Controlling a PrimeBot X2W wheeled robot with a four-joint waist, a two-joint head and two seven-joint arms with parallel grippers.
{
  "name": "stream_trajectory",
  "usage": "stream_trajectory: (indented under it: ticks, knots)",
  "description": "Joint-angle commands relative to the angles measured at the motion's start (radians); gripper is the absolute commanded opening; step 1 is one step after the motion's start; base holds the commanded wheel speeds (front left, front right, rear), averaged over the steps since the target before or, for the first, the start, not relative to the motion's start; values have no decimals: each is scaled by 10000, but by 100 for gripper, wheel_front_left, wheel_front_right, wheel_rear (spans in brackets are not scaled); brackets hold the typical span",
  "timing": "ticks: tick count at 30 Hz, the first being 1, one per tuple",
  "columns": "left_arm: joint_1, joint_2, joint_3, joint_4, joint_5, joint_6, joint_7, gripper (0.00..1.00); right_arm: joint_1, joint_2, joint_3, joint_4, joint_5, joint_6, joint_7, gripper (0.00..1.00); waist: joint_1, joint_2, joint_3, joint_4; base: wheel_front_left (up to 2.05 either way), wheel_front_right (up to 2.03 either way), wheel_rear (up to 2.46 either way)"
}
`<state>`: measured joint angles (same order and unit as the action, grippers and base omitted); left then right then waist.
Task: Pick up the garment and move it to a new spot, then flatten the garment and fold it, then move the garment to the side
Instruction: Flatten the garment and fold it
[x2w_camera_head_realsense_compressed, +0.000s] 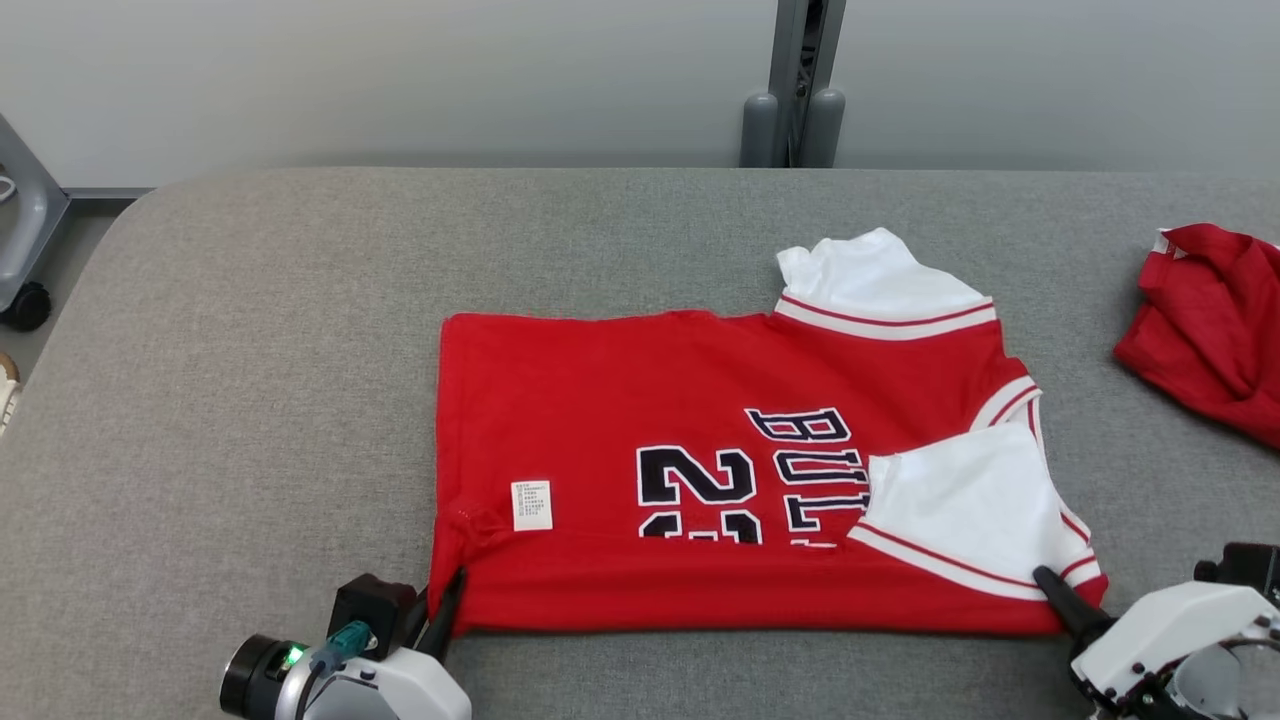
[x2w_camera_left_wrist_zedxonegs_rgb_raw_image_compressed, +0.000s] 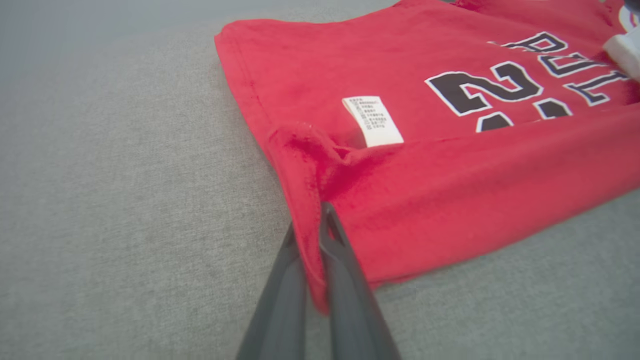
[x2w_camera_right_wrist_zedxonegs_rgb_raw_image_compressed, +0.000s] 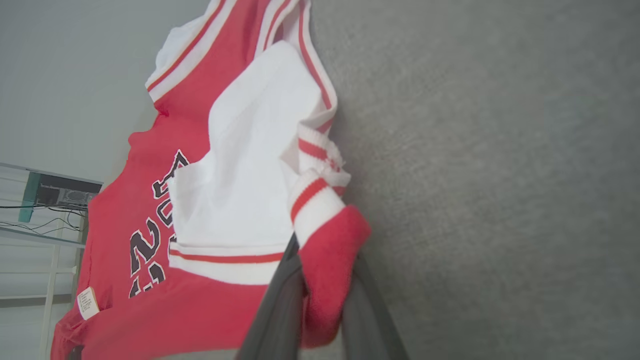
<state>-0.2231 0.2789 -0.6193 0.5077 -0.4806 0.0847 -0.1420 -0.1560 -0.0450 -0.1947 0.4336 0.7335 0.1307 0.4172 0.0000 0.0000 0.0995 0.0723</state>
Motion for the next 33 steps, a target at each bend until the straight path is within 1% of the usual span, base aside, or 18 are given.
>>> stream_trajectory:
  ticks: [1, 8, 11, 15, 22, 23, 24, 25, 26, 29, 33]
  knots:
    - [177, 177, -21, -110, 70, 70, 71, 0, 363, -107, -58, -199, 107, 3, 204, 0, 0, 0, -21, 10, 0, 0, 0]
    - [740, 578, -98, -818, 18, 300, 425, 0, 1736, -109, 139, -1373, 312, 3, 813, 0, 0, 0, -50, 18, 0, 0, 0]
    - [1005, 780, -166, -1197, -3, 383, 694, 0, 2126, -110, -8, -1804, 364, 1, 939, 0, 0, 0, -60, 35, 0, 0, 0]
    - [1364, 992, -233, -1698, -65, 456, 981, 0, 2531, -109, -93, -2107, 365, 3, 1131, 0, 0, 0, -99, 66, 0, 0, 0]
    - [1770, 1209, -298, -2439, -109, 754, 1385, 0, 2838, -109, -178, -2511, 232, 3, 1367, 0, 0, 0, -159, 52, 0, 0, 0]
    - [1805, 1221, -275, -2498, -147, 803, 1426, 0, 2817, -111, -195, -2568, 158, 1, 1331, 40, 0, 0, -175, 45, 0, 0, 0]
    - [1845, 1223, -228, -2547, -199, 874, 1519, 0, 2789, -111, -235, -2599, 157, 3, 1314, 100, 0, 0, -185, 35, 0, 0, 0]
    - [1875, 1225, -184, -2595, -242, 938, 1592, 41, 2733, -107, -225, -2670, 83, 1, 1293, 100, 0, 0, -190, 28, 0, 0, 0]
    - [1899, 1225, -164, -2650, -278, 996, 1637, 99, 2679, -106, -244, -2731, 20, 4, 1283, 100, 0, 0, -203, 20, 0, 0, 0]
    - [1986, 1251, -95, -2797, -440, 1155, 1853, 100, 2566, -100, -427, -2823, -154, 4, 1301, 100, 0, 0, -239, 1, 0, 0, 0]
    - [2147, 1432, -25, -3056, -546, 1337, 2264, 100, 2317, -94, -791, -2951, -390, 4, 1330, 100, 0, 0, -305, -12, 0, 0, 0]
